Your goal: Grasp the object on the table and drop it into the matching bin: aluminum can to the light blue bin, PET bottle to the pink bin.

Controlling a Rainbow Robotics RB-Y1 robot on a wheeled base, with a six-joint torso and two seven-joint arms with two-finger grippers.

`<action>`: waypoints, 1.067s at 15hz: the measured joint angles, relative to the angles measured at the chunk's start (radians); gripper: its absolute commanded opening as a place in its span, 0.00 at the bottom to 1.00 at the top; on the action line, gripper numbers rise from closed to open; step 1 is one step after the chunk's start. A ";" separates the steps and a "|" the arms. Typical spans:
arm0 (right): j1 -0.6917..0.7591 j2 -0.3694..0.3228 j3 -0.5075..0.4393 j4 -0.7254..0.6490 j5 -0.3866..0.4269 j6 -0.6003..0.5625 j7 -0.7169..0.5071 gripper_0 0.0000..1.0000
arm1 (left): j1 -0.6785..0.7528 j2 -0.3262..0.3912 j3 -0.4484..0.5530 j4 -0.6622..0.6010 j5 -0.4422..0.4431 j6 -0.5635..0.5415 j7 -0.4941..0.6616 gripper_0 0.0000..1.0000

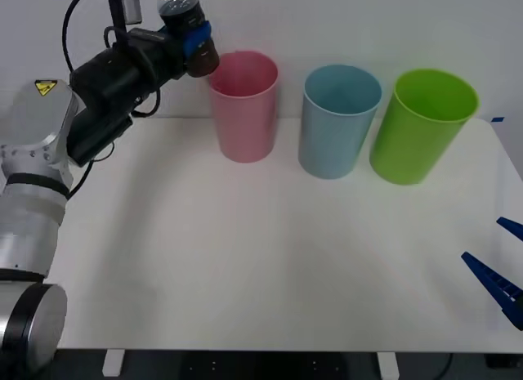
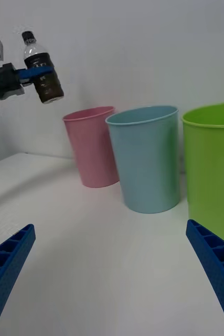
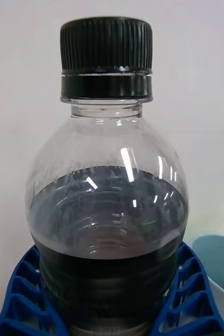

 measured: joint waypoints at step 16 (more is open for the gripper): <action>0.000 0.000 0.000 0.000 0.000 0.000 0.000 1.00 | -0.311 -0.102 -0.060 0.411 -0.044 0.184 -0.207 0.02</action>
